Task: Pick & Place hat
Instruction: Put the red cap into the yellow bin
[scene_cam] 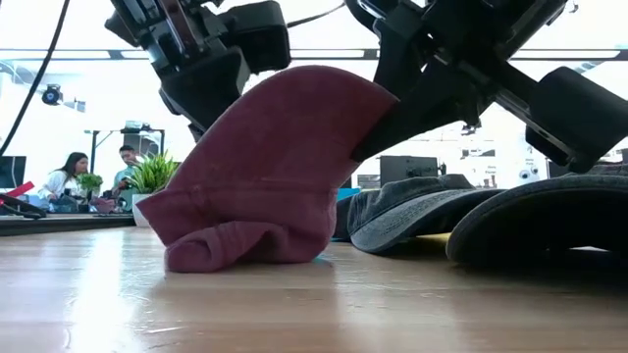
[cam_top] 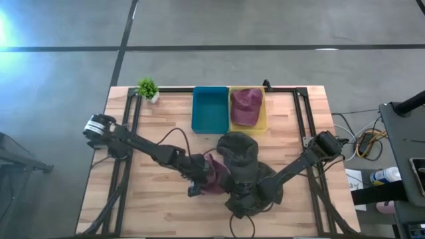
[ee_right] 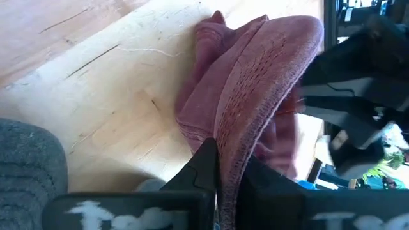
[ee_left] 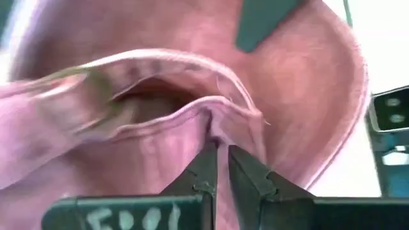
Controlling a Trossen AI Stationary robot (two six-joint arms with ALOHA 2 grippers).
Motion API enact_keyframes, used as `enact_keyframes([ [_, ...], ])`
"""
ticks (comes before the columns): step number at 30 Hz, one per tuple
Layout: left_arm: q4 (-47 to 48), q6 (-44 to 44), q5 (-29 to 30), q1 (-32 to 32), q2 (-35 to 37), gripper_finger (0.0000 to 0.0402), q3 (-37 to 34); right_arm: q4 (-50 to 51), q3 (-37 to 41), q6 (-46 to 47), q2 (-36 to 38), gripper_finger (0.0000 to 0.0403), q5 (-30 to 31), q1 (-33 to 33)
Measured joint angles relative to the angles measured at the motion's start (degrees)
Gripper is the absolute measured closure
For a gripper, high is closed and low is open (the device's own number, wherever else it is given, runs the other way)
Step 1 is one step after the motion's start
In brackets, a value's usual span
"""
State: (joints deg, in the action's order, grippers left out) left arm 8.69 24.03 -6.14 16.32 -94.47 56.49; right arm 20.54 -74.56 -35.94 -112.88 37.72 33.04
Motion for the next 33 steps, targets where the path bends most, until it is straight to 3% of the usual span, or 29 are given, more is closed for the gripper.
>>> enact_keyframes([
  [7,7.06,1.68,7.33,0.3,4.16,0.0356,-0.19,-0.18,-0.02,2.46,0.0,0.0375,0.0,0.0],
  [11,10.28,3.26,7.77,0.66,4.64,0.0315,-0.4,0.11,-0.75,8.91,0.0,0.0335,-0.03,0.01],
  [15,14.04,5.07,7.73,1.81,4.74,0.0276,-0.44,0.15,-1.07,8.61,0.0,0.0286,-0.02,0.02],
  [22,21.36,5.19,7.74,4.7,4.74,0.0262,-0.68,0.65,-1.07,8.33,0.0,0.0217,2.4,0.54],
  [27,17.43,5.16,7.72,5.77,4.66,0.0262,-3.55,0.57,-1.07,9.26,0.0,0.0194,2.98,2.47],
  [33,-0.26,5.14,7.72,5.68,4.54,0.0262,-7.85,0.66,-1.02,13.62,0.0,0.0193,2.07,3.63],
])
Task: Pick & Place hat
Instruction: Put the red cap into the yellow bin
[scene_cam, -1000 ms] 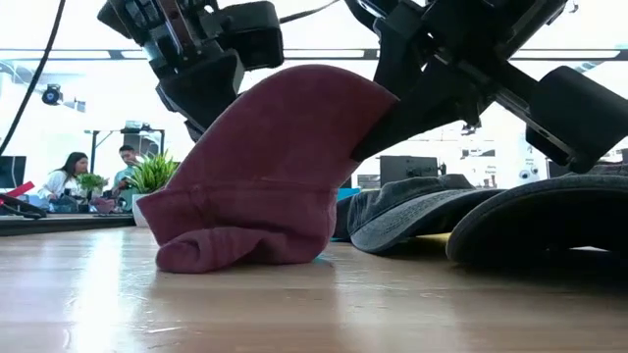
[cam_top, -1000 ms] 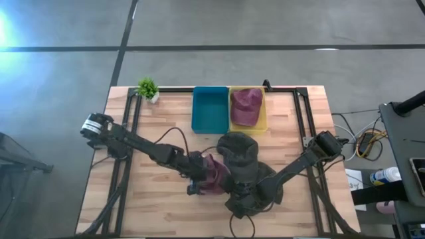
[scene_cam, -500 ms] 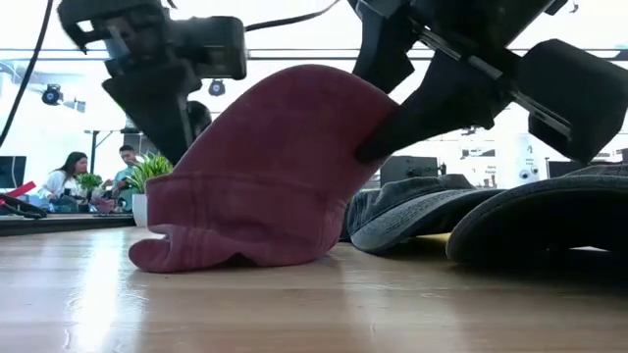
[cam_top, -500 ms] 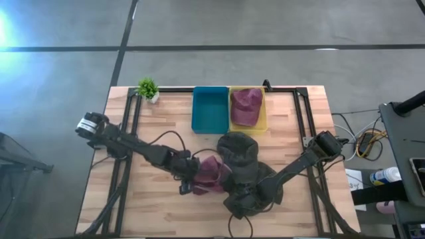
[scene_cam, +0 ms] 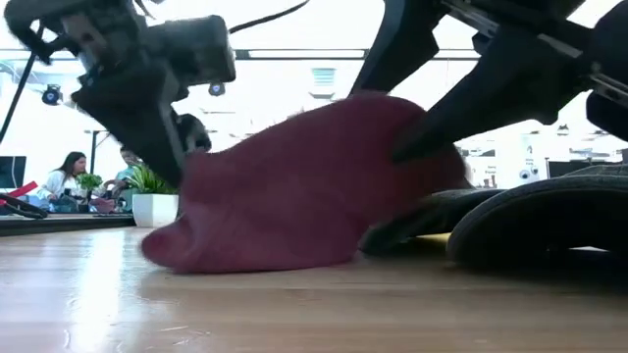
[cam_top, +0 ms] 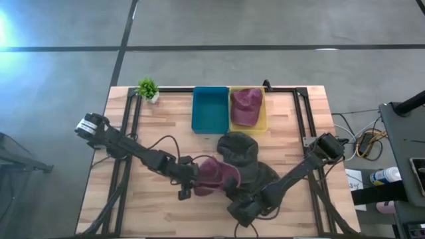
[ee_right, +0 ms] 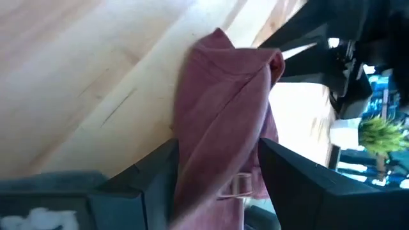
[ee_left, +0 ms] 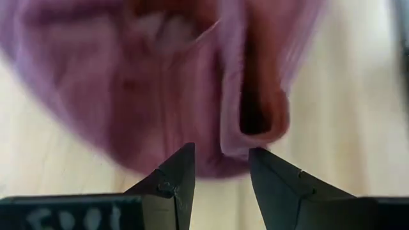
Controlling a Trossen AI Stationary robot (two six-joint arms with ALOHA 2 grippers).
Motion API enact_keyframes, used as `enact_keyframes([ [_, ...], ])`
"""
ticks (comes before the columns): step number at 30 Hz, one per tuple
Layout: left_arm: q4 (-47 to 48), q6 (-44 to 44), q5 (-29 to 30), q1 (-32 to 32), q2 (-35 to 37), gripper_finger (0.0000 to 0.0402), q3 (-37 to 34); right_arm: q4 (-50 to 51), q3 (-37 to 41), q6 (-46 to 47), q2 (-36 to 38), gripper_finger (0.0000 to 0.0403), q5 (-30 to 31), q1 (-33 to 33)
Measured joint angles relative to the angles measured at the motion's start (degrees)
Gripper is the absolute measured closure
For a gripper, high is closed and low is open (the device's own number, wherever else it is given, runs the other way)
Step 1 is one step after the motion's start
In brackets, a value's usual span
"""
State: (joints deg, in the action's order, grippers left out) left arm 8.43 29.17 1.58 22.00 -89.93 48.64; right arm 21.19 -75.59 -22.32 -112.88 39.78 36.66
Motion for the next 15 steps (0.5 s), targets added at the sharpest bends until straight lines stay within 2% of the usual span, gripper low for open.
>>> enact_keyframes([
  [3,-6.7,-0.02,-0.18,0.0,-0.41,0.0262,-0.94,0.66,0.06,1.23,0.0,0.0198,-0.64,-0.18],
  [9,-10.69,0.03,-4.82,0.41,-3.1,0.0262,-1.07,0.98,0.01,2.65,0.0,0.0202,-0.85,-0.17],
  [15,-19.68,0.83,-6.62,1.49,-4.15,0.0262,0.09,2.72,-1.23,12.95,0.0,0.0202,-3.95,-0.19],
])
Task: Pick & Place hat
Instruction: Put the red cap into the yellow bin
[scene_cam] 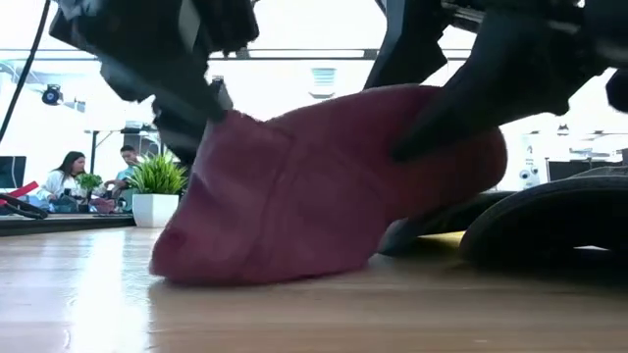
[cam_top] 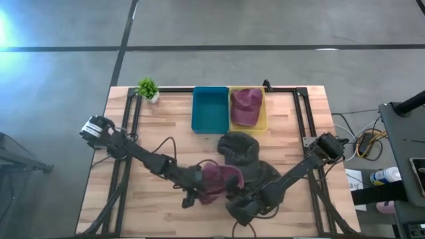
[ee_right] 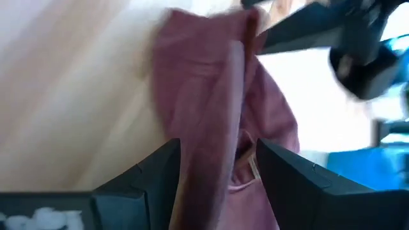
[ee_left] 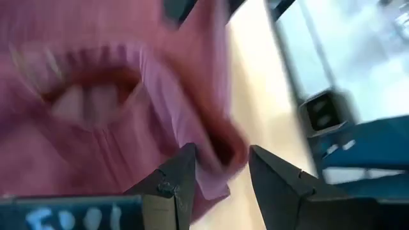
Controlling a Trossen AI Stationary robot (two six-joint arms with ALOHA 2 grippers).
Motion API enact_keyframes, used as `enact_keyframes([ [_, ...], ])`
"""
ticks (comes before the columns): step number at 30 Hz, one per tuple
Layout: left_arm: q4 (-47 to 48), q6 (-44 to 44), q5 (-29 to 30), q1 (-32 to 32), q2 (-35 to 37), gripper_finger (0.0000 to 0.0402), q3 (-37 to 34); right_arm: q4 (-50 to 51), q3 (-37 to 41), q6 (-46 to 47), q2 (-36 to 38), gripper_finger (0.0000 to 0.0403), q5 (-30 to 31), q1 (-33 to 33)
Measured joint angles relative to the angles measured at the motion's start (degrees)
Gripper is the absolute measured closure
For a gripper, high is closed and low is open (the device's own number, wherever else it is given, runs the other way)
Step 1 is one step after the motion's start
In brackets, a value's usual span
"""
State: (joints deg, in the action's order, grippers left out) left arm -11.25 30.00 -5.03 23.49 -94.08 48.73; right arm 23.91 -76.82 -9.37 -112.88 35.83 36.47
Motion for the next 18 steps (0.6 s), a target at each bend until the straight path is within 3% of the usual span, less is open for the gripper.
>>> enact_keyframes([
  [6,-1.67,-0.78,0.15,-0.11,-0.17,0.0262,0.87,0.12,-1.06,11.93,0.0,0.0202,-3.43,-0.11],
  [10,0.44,-0.84,0.12,-0.11,-0.12,0.0262,0.84,0.16,-1.58,12.49,0.0,0.0202,-7.23,-0.11],
  [18,10.24,0.09,0.15,1.75,-0.58,0.0262,0.63,0.19,-3.6,12.4,0.0,0.0202,-8.42,-1.17],
])
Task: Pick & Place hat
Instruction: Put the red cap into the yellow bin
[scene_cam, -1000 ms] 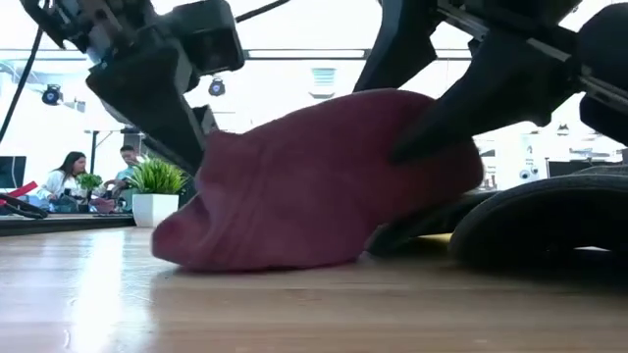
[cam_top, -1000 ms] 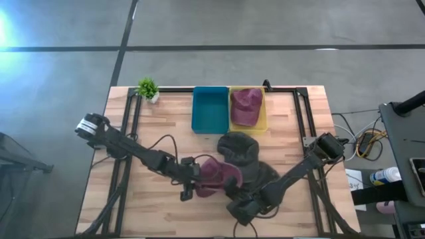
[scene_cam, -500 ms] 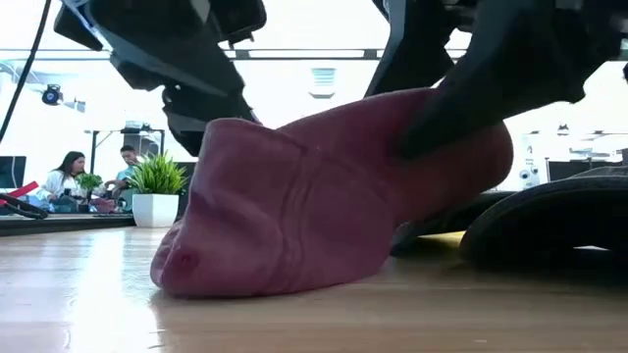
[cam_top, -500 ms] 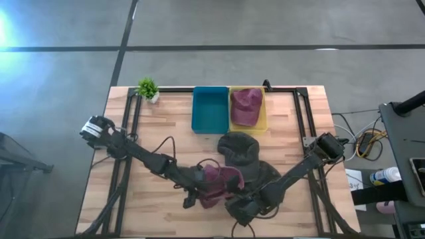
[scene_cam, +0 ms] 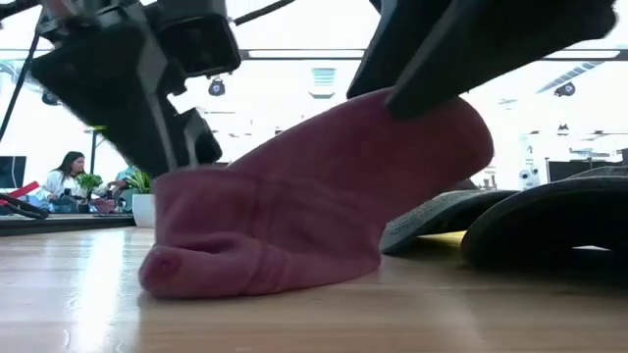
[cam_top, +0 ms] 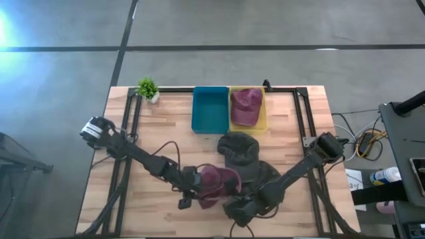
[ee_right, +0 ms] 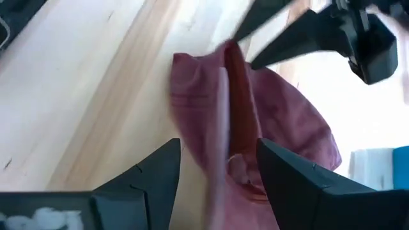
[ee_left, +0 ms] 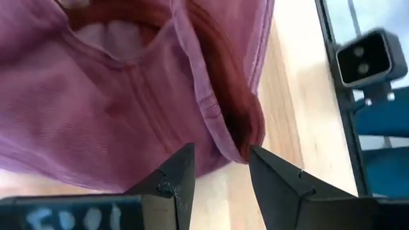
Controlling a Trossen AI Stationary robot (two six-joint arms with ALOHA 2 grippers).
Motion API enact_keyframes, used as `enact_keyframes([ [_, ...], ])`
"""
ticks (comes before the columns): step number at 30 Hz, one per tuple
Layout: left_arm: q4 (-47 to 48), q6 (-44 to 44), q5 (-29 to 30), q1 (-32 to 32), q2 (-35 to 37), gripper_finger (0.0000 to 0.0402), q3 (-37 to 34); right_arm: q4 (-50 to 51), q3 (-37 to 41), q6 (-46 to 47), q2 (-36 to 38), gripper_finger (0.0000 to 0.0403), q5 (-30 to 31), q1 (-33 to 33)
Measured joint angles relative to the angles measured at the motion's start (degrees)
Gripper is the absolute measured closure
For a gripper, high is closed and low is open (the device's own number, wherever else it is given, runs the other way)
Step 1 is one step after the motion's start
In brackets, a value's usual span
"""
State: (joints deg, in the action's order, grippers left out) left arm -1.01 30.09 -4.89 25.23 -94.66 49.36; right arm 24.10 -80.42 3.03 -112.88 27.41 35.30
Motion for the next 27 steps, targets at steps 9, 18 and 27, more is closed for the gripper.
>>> enact_keyframes([
  [9,-20.13,-0.07,3.27,0.43,-2.89,0.0262,0.0,1.37,-3.01,4.52,-2.24,0.0202,-6.46,-4.77],
  [18,-13.19,-0.09,3.74,-0.35,0.69,0.0262,0.32,5.56,-6.91,-1.53,-2.58,0.0202,-9.07,-4.23],
  [27,5.06,0.09,5.77,3.32,9.14,0.0262,0.06,2.58,-7.37,0.99,-5.29,0.0202,-9.44,-4.77],
])
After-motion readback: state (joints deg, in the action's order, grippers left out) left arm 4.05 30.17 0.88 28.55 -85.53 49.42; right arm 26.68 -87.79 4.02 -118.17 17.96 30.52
